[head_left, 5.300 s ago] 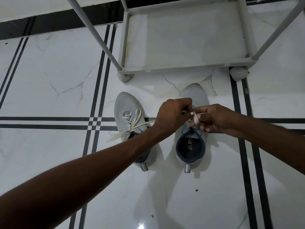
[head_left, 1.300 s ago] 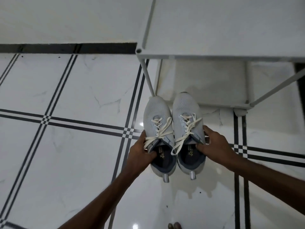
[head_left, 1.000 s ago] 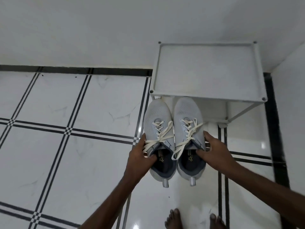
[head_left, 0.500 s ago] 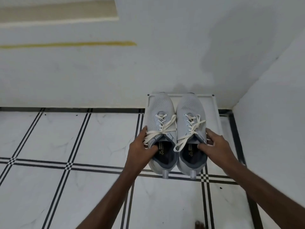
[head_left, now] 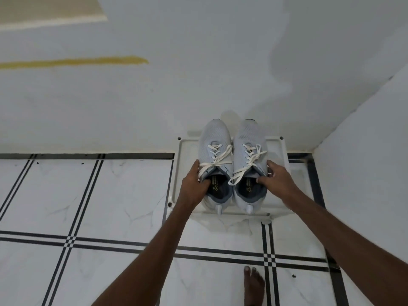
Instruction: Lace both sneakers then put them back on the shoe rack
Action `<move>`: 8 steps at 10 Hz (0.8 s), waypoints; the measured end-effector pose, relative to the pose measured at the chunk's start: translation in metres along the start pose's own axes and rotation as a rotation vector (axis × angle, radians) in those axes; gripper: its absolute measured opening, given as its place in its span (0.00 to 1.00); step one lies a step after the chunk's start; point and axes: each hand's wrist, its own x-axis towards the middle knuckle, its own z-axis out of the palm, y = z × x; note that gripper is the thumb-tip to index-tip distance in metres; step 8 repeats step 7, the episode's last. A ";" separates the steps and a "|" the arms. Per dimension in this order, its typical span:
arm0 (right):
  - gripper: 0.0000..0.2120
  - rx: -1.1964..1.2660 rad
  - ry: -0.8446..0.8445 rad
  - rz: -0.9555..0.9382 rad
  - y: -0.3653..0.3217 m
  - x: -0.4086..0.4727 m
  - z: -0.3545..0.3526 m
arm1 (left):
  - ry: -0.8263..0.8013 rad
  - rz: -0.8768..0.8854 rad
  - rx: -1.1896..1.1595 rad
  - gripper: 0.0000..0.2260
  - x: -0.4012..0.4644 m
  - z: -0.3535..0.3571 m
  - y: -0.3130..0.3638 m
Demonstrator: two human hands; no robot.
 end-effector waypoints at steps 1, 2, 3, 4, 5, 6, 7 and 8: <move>0.18 -0.022 -0.013 0.054 0.025 0.051 0.008 | -0.038 -0.048 -0.008 0.29 0.037 0.028 -0.011; 0.17 -0.045 -0.024 0.094 0.049 0.089 0.020 | -0.081 -0.099 0.000 0.28 0.071 0.053 -0.028; 0.18 -0.065 -0.057 0.141 0.071 0.112 0.031 | -0.106 -0.162 0.009 0.31 0.095 0.072 -0.048; 0.20 -0.085 -0.087 0.169 0.090 0.125 0.041 | -0.122 -0.199 0.018 0.32 0.108 0.084 -0.067; 0.26 -0.110 -0.104 0.194 0.093 0.127 0.045 | -0.150 -0.233 0.044 0.33 0.112 0.086 -0.075; 0.27 -0.103 -0.118 0.210 0.091 0.128 0.047 | -0.181 -0.196 0.072 0.35 0.115 0.083 -0.075; 0.25 -0.111 -0.079 0.203 0.074 0.124 0.042 | -0.153 -0.181 0.143 0.34 0.116 0.073 -0.064; 0.25 -0.111 -0.079 0.203 0.074 0.124 0.042 | -0.153 -0.181 0.143 0.34 0.116 0.073 -0.064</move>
